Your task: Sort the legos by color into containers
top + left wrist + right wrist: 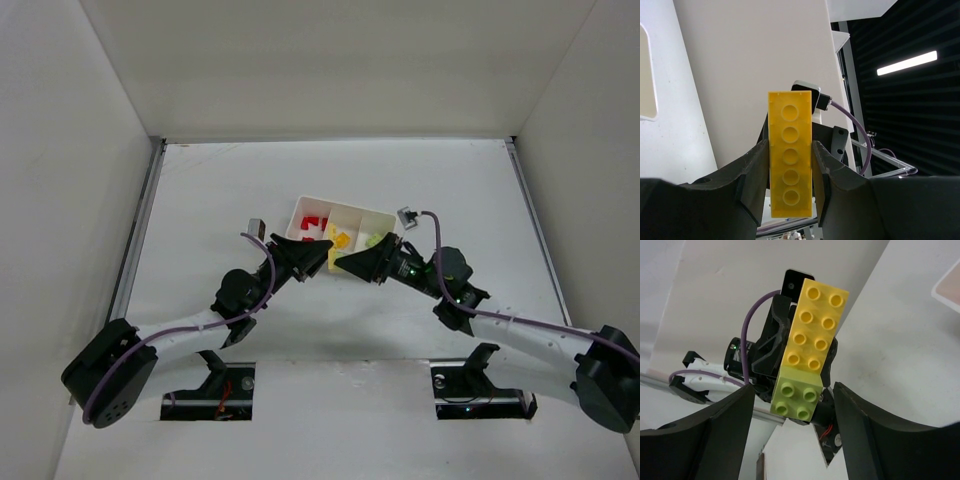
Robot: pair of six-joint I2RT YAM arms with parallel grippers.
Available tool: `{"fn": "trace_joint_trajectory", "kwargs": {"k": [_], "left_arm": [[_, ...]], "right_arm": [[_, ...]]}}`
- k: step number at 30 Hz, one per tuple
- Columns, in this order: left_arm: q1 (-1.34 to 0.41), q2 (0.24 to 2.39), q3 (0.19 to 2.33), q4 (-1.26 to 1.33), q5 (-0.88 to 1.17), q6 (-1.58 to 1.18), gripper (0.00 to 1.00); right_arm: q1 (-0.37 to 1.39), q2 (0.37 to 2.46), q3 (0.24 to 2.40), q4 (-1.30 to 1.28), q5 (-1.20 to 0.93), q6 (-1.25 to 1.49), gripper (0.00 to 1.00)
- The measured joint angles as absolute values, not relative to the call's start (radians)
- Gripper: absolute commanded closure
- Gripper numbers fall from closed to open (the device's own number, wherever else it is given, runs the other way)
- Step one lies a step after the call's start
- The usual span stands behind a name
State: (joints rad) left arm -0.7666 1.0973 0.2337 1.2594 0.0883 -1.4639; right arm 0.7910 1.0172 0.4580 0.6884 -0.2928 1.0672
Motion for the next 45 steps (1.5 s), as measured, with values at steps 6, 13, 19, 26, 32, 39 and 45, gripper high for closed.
{"fn": "trace_joint_trajectory", "kwargs": {"k": [6,13,19,26,32,39,45], "left_arm": [[-0.769,1.097,0.233,1.259,0.084,-1.454,0.86],[-0.766,1.097,0.231,1.267,0.083,-1.437,0.87],[-0.76,1.081,0.22,1.268,0.1,-1.438,0.87],[-0.732,1.029,0.187,1.234,0.097,-1.441,0.87],[-0.708,0.992,0.187,1.196,0.103,-1.436,0.87],[-0.699,0.986,0.218,1.106,0.109,-1.38,0.87],[-0.706,0.997,0.318,0.99,0.111,-1.264,0.87]], "right_arm": [[0.791,1.043,0.467,0.687,-0.294,1.065,0.51],[0.784,1.041,0.469,0.681,-0.292,1.078,0.63],[0.773,1.024,0.468,0.664,-0.306,1.078,0.63],[0.698,0.983,0.456,0.658,-0.313,1.074,0.63],[0.625,0.951,0.446,0.632,-0.318,1.052,0.63],[0.562,0.952,0.482,0.374,-0.105,0.873,0.62],[0.631,1.069,0.629,0.215,0.163,0.688,0.61]]}}
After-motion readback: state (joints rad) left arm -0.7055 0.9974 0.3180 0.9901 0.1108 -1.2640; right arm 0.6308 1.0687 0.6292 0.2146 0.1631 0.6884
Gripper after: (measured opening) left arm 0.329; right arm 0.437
